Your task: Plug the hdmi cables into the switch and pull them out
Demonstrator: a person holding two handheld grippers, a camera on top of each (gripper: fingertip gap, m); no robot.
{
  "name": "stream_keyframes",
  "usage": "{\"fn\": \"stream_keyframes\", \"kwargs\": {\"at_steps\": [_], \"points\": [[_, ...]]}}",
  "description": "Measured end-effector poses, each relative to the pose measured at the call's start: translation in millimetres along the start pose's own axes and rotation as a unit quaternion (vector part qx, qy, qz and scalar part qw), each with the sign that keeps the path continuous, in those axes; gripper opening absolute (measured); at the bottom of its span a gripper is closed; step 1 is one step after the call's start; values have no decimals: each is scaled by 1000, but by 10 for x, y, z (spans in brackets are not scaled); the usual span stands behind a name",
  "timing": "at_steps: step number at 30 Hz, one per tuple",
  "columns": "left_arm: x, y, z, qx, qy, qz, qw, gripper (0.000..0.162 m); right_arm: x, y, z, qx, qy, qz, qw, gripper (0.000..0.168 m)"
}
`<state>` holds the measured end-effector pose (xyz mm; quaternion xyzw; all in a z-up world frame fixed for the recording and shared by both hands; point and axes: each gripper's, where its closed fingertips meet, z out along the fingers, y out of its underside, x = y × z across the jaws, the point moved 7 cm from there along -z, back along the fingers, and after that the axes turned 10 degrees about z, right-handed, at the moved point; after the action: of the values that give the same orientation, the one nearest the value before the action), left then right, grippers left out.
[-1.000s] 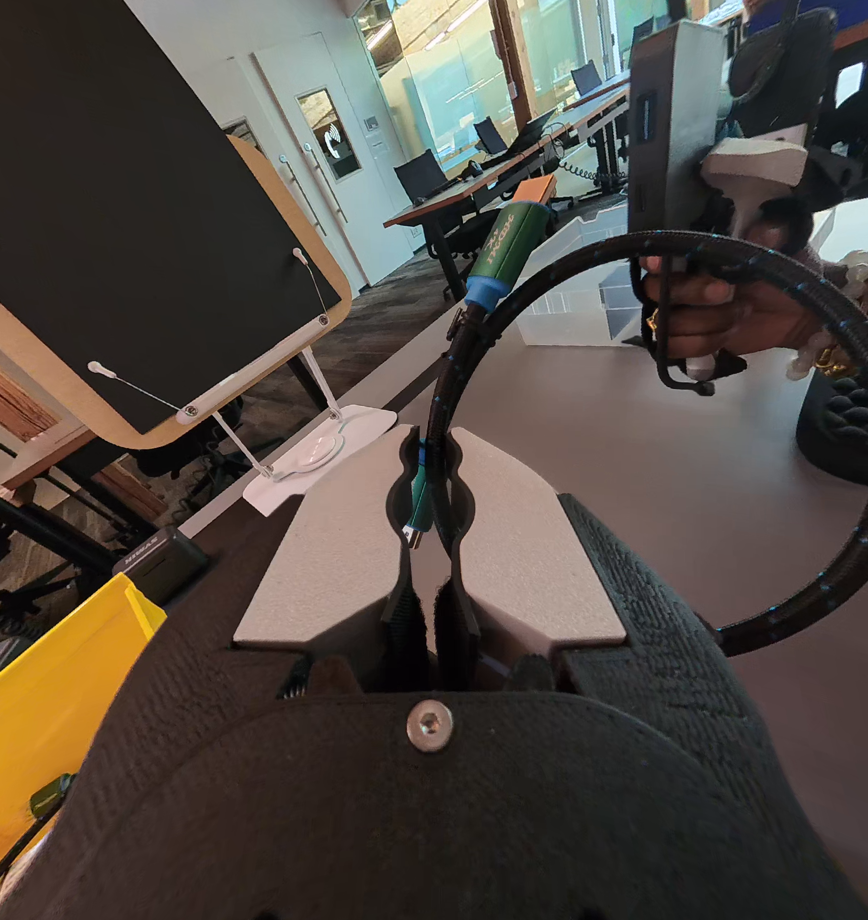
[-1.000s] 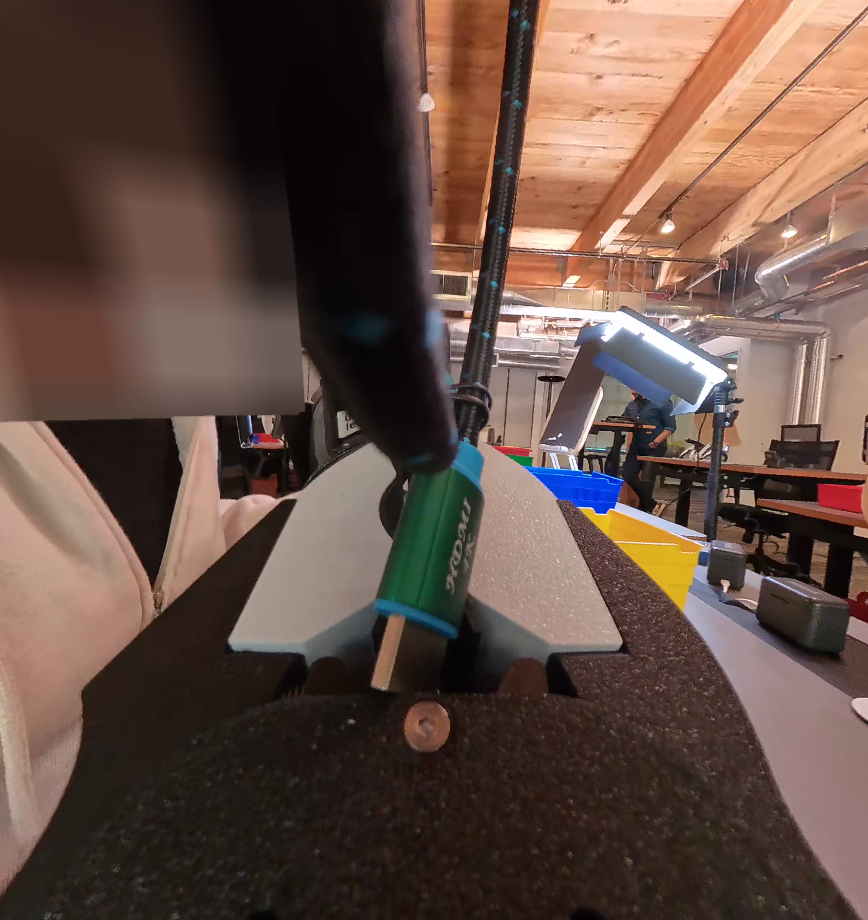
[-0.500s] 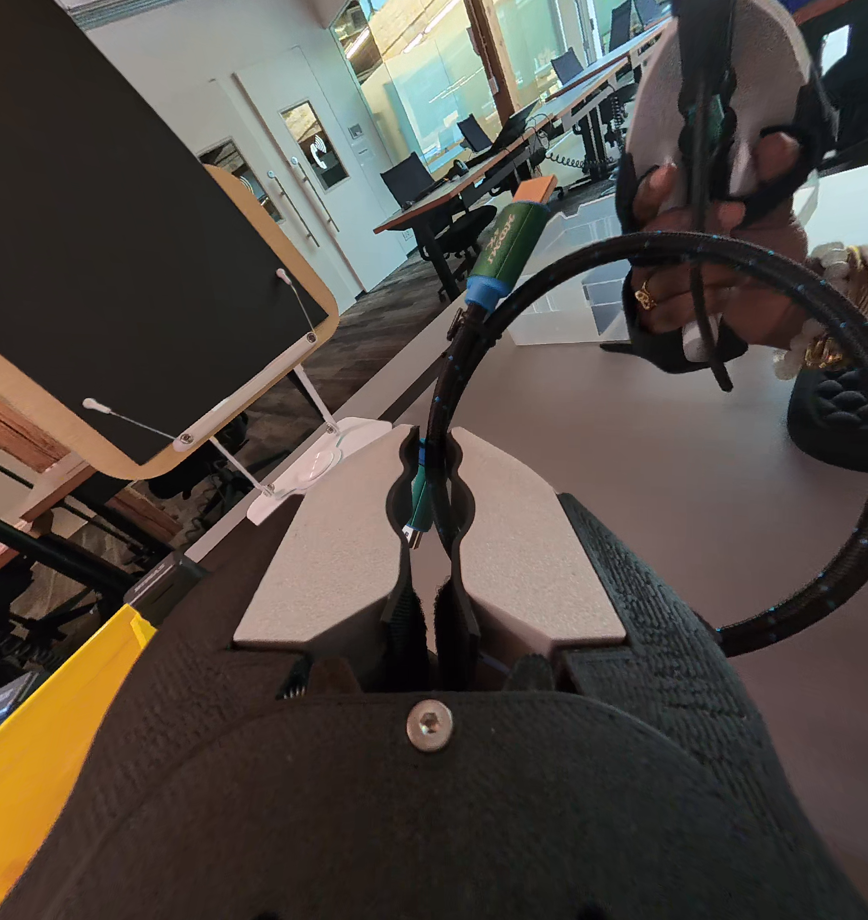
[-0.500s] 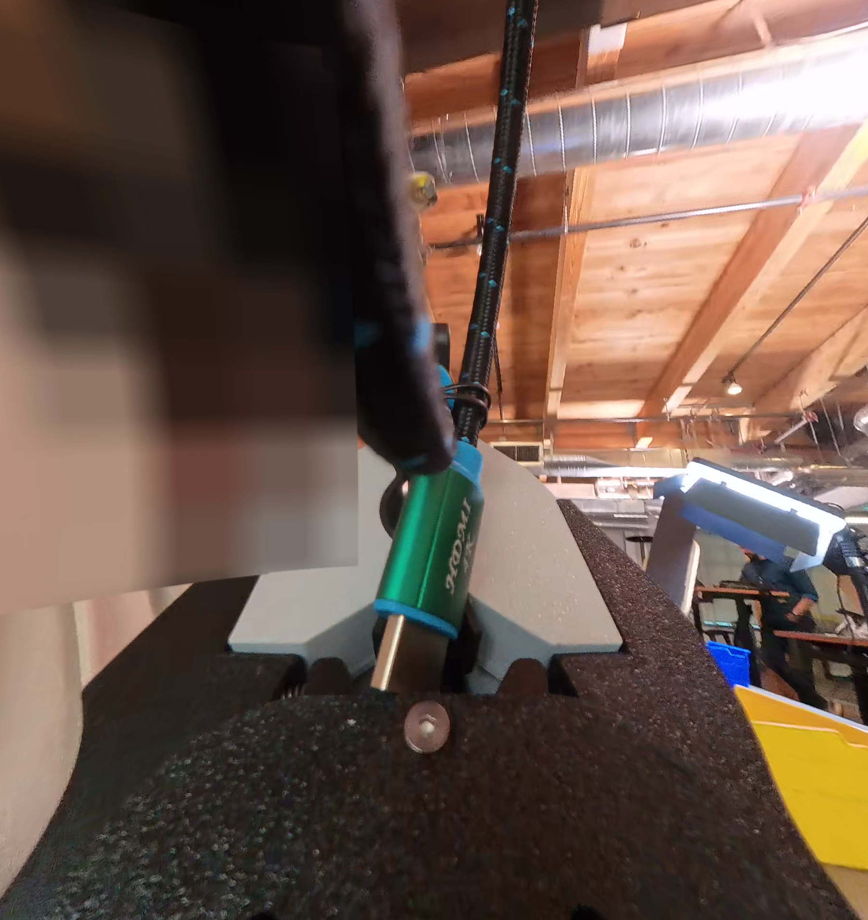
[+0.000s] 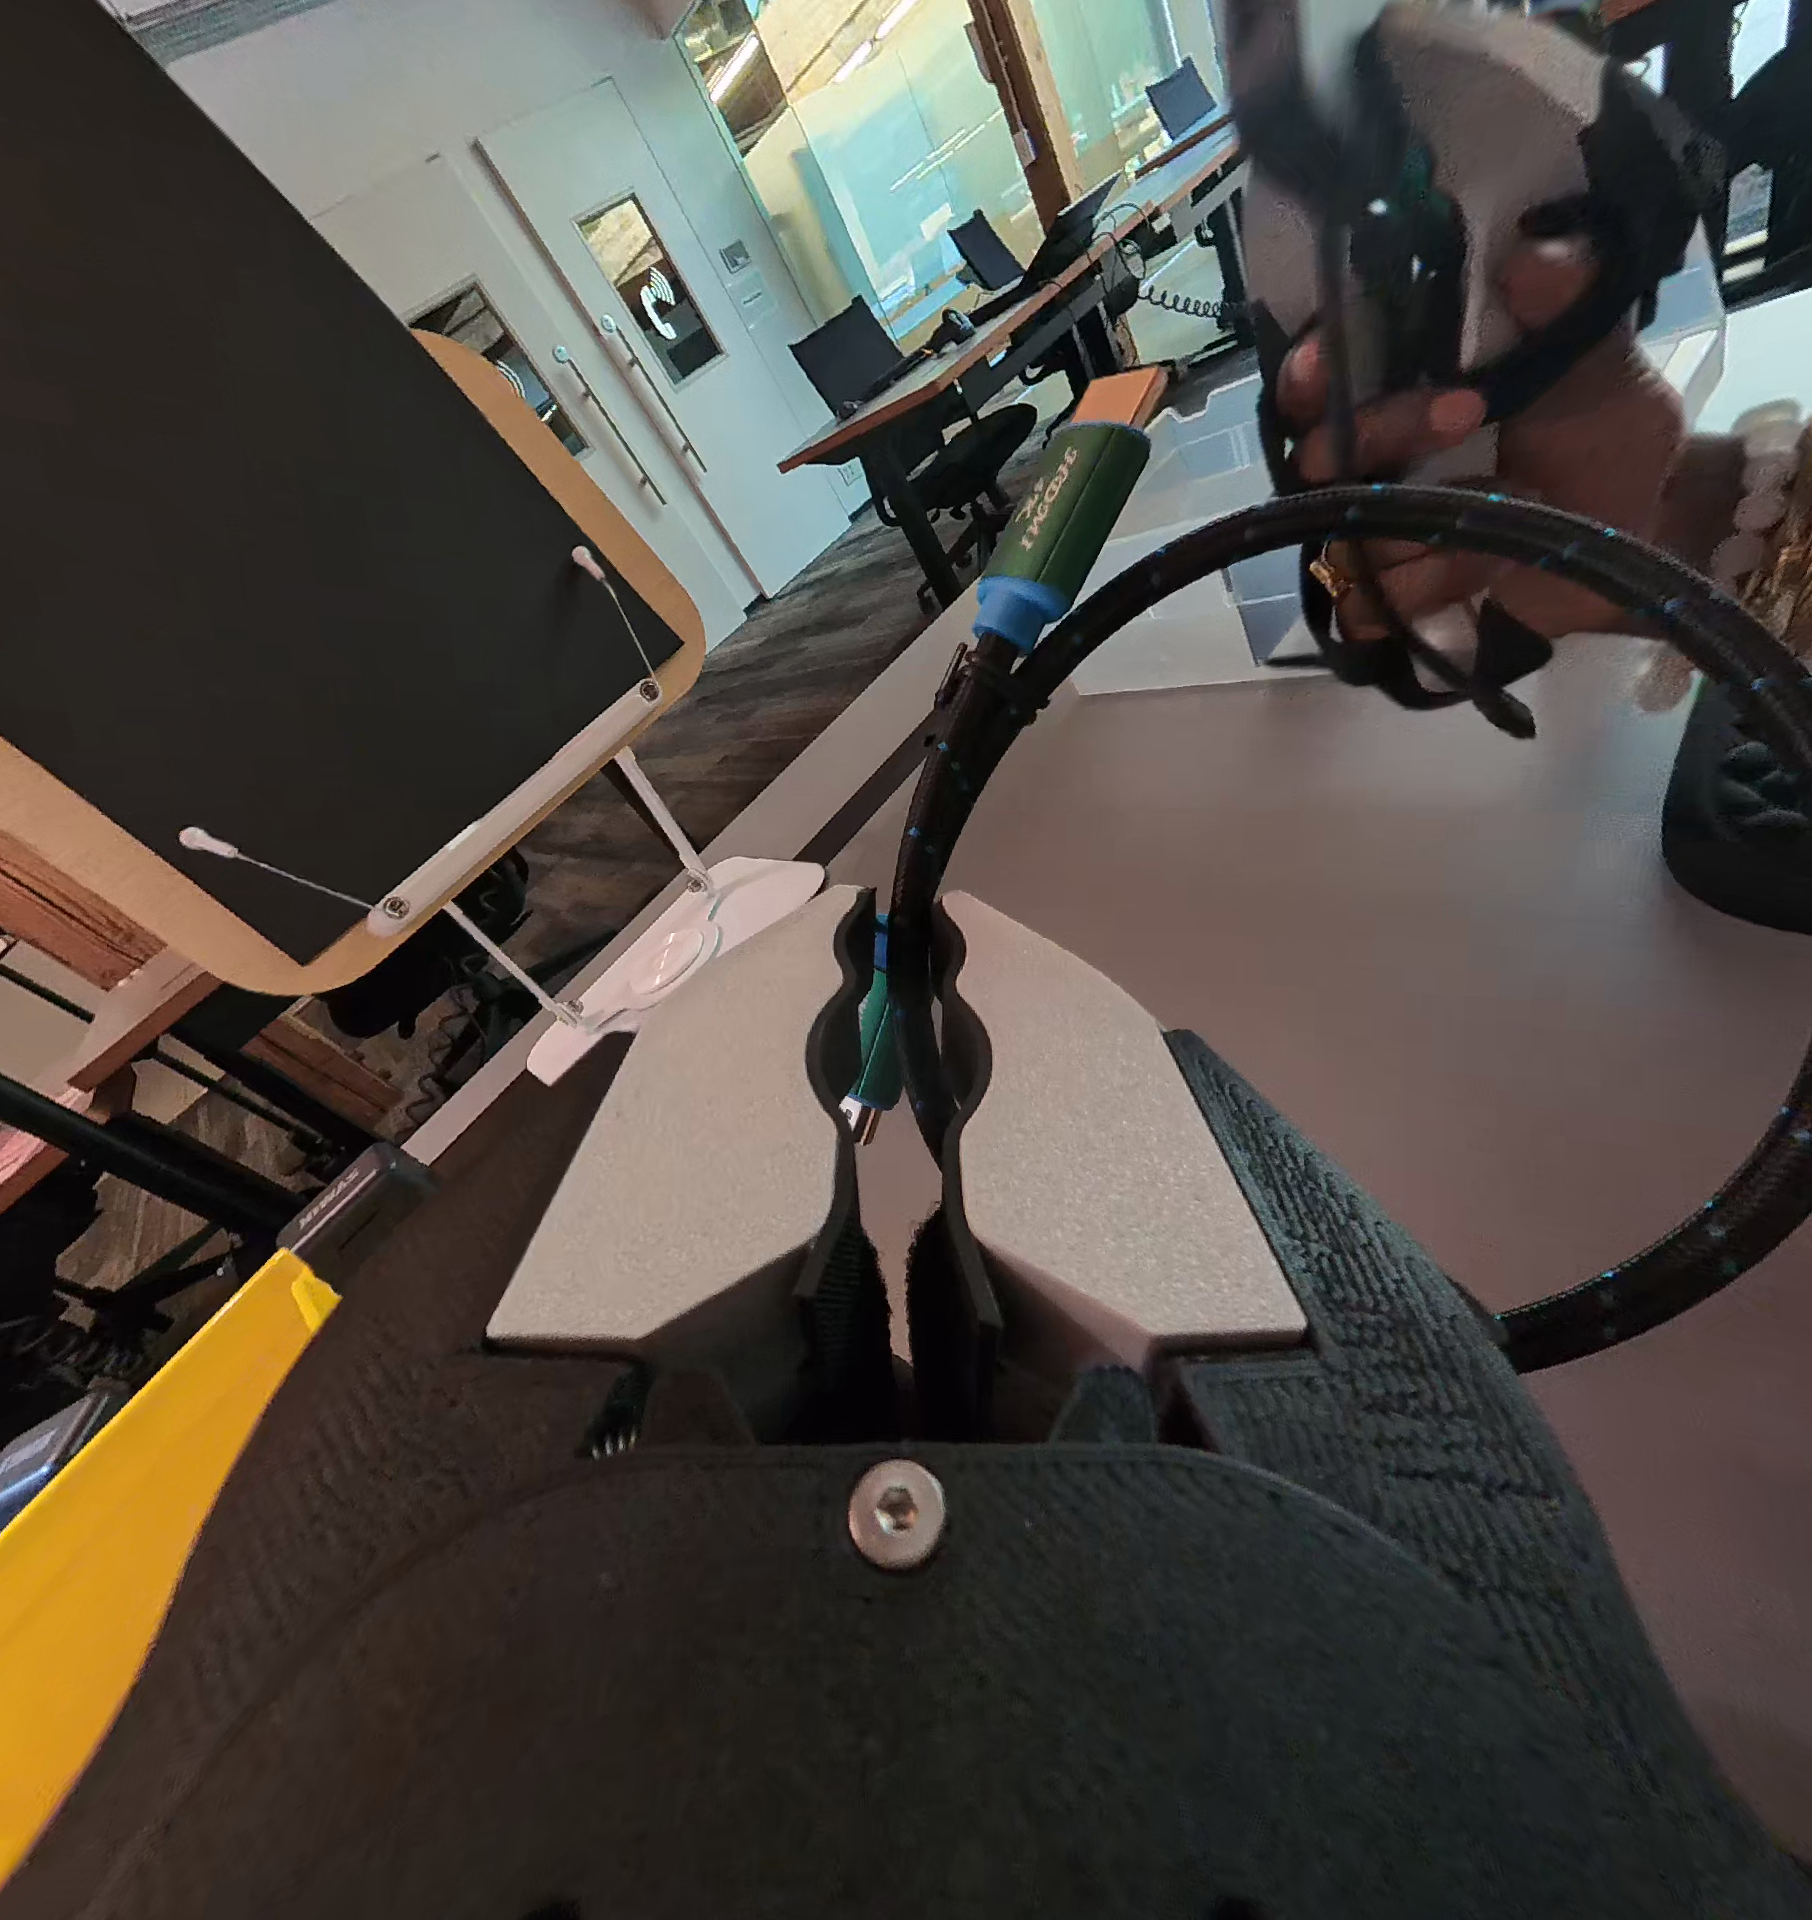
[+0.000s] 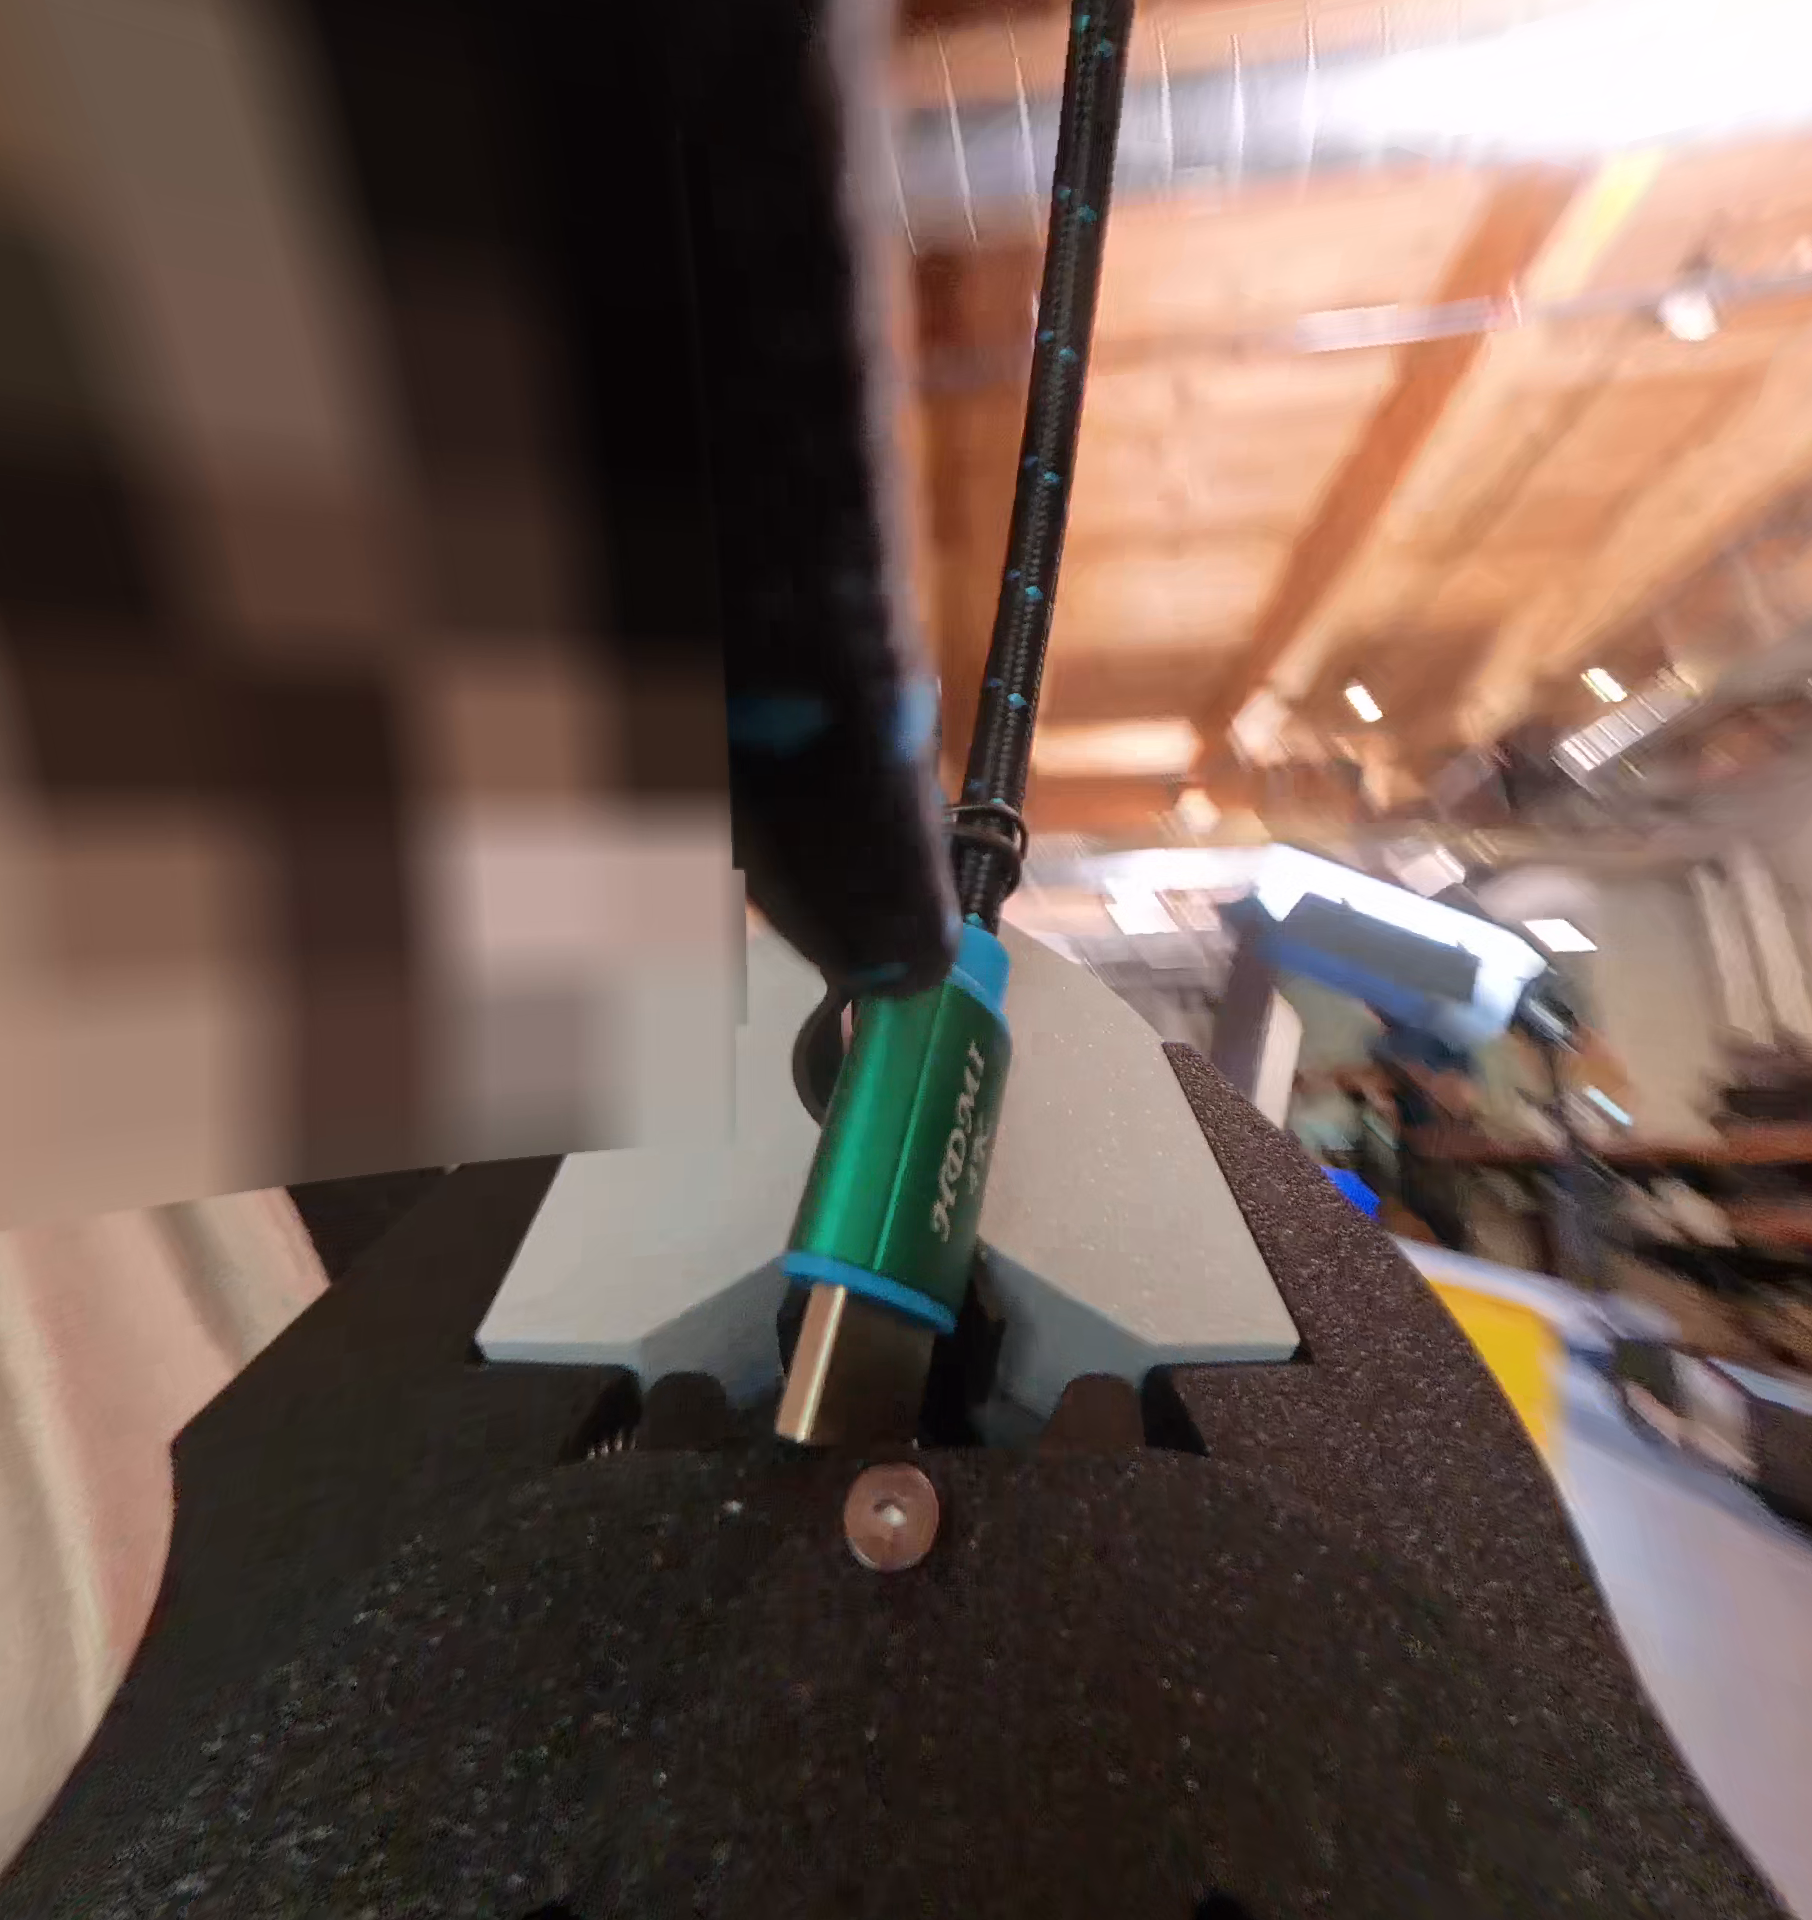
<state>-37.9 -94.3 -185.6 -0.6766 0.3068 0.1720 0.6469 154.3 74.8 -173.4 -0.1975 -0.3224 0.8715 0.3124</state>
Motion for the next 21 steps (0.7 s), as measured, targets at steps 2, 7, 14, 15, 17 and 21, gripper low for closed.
{"fn": "stream_keyframes", "kwargs": {"at_steps": [2, 7, 14, 15, 17, 21], "points": [[-12, 26, -20, 3, -4, -6, 1000, 10, 71, 45, 52, -143, 107, -67, 982, 15], [-62, 96, -97, 7, -9, -20, 1000, 10, 191, 112, 98, -442, 340, -204, 805, 15], [-56, 120, -161, 8, -16, -28, 999, 10, 104, 225, 287, -497, 343, -262, 753, 14], [-52, 114, -170, 8, -16, -26, 999, 10, 97, 237, 300, -498, 339, -263, 754, 14], [-52, 102, -190, 8, -20, -22, 1000, 10, 90, 253, 315, -501, 335, -265, 753, 15], [-25, 104, -189, 8, -19, -26, 999, 10, 106, 284, 277, -508, 331, -267, 749, 14]]}}
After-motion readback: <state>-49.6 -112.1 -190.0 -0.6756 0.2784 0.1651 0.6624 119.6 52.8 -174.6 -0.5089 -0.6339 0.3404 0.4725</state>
